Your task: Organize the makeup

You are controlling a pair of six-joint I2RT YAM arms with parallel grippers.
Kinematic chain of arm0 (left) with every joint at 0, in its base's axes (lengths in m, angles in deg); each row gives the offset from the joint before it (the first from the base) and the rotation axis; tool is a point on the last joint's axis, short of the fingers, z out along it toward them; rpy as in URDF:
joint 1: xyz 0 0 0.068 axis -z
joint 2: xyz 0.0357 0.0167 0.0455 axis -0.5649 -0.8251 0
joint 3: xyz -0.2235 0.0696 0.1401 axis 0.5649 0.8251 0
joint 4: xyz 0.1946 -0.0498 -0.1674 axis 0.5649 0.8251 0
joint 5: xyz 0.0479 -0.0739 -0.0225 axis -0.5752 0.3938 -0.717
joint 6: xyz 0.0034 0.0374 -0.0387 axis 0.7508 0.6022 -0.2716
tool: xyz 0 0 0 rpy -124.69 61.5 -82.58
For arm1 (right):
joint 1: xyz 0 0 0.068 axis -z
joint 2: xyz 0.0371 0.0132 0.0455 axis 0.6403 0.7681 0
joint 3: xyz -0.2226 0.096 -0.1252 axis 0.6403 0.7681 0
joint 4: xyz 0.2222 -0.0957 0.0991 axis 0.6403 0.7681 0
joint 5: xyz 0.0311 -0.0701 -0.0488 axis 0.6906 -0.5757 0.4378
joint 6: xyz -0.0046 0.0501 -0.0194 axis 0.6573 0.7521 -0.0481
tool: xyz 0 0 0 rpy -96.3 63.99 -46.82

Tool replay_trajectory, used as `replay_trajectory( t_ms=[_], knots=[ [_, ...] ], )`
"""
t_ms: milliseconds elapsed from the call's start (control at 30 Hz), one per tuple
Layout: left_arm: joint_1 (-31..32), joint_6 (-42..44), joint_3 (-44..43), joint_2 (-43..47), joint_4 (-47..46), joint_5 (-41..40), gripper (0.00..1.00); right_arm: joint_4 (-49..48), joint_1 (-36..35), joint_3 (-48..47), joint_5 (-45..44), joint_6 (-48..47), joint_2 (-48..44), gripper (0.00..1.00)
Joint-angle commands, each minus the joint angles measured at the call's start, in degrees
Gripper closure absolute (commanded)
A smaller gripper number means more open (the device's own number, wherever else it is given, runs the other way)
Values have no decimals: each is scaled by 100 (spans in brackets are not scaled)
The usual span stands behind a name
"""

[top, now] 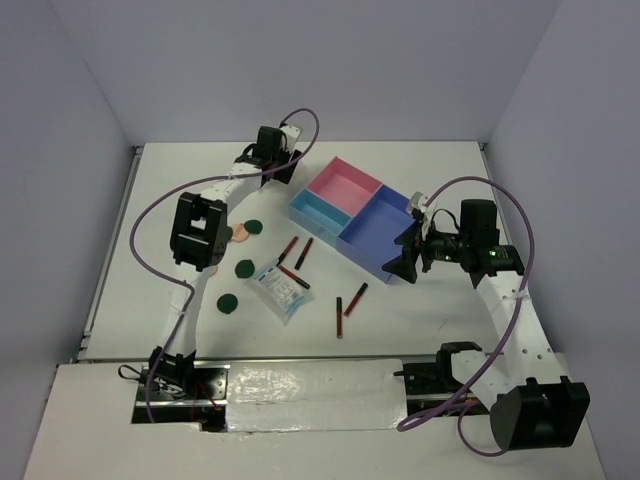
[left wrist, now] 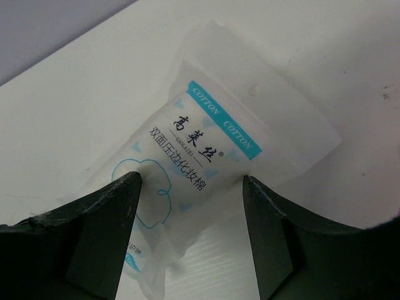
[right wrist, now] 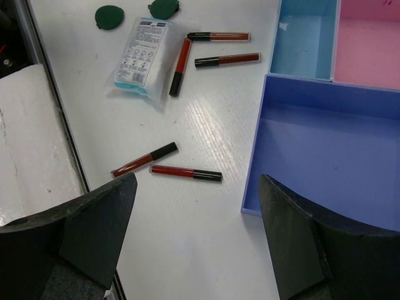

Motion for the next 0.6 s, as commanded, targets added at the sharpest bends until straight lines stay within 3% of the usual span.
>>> replay_trajectory(
  t_ms=[0, 200, 333, 467, 567],
  knots=[
    [30, 181, -285, -125, 130, -29, 22, -78, 38, -205, 29, -30, 23, 14],
    [13, 181, -373, -178, 165, -82, 23, -105, 38, -284, 73, 22, 50, 14],
    [13, 181, -365, -178, 174, -73, 45, -78, 38, -337, 99, 32, 32, 14],
    [13, 224, -435, -205, 358, -108, 49, -43, 38, -398, 108, 58, -3, 14],
    [21, 321, -435, -231, 551, -204, 58, -60, 38, -398, 143, 84, -21, 14]
  ],
)
